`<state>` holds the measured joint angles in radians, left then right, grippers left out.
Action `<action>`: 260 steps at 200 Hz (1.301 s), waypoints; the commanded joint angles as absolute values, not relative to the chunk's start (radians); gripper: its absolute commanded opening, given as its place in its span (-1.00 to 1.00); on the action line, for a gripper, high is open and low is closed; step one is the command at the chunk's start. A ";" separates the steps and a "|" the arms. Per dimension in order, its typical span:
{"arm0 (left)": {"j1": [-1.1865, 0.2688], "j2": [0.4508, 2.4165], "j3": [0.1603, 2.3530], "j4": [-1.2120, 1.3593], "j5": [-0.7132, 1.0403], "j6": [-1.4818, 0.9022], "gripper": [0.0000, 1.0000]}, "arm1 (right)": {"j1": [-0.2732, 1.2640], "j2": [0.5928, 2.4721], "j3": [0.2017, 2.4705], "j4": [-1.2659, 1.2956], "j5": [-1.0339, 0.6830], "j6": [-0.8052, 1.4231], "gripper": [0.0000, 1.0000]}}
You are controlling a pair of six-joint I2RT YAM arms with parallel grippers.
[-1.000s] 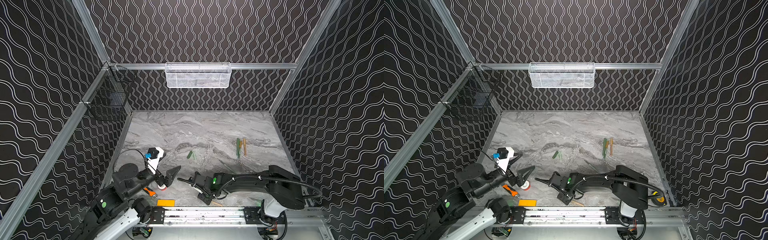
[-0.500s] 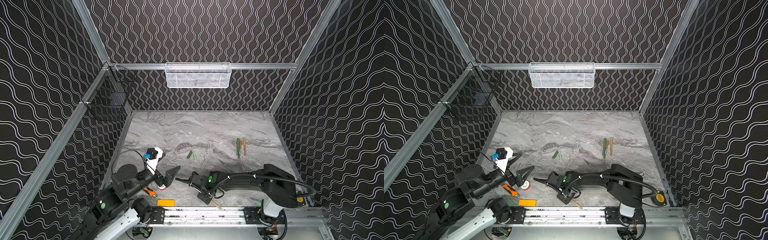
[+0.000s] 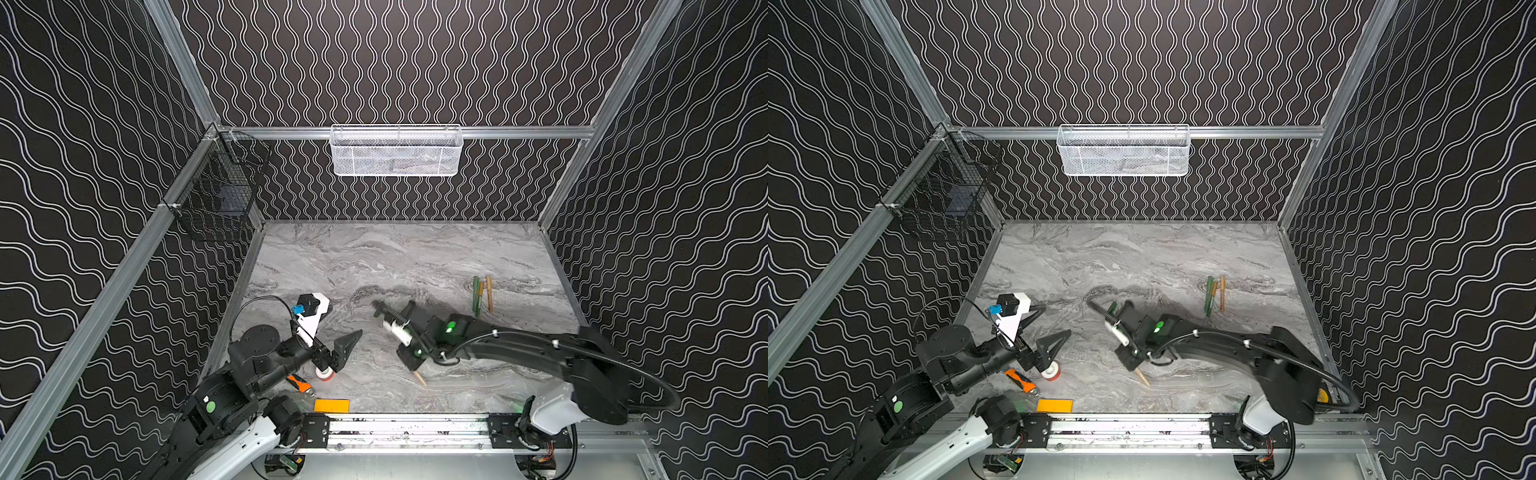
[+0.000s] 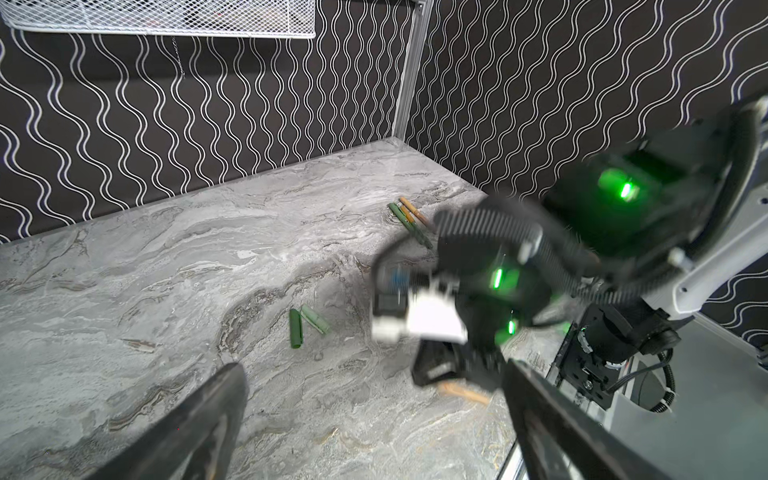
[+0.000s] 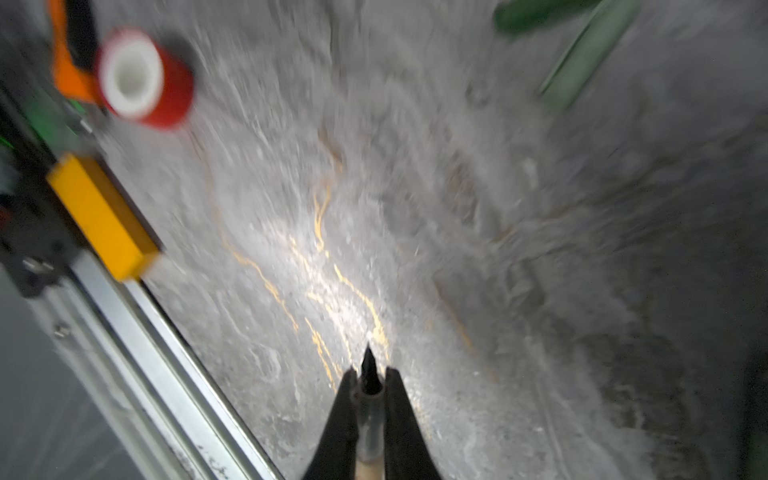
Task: Insert the pens into the pen caps
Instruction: 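Bring the tan pencil to the left gripper and close the left gripper on it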
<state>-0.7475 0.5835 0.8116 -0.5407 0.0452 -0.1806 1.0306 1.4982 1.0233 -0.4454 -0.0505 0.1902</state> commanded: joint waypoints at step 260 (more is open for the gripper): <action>-0.747 0.869 0.773 -0.094 0.520 -0.250 -0.34 | 0.915 1.088 0.833 0.601 -0.583 0.437 -0.82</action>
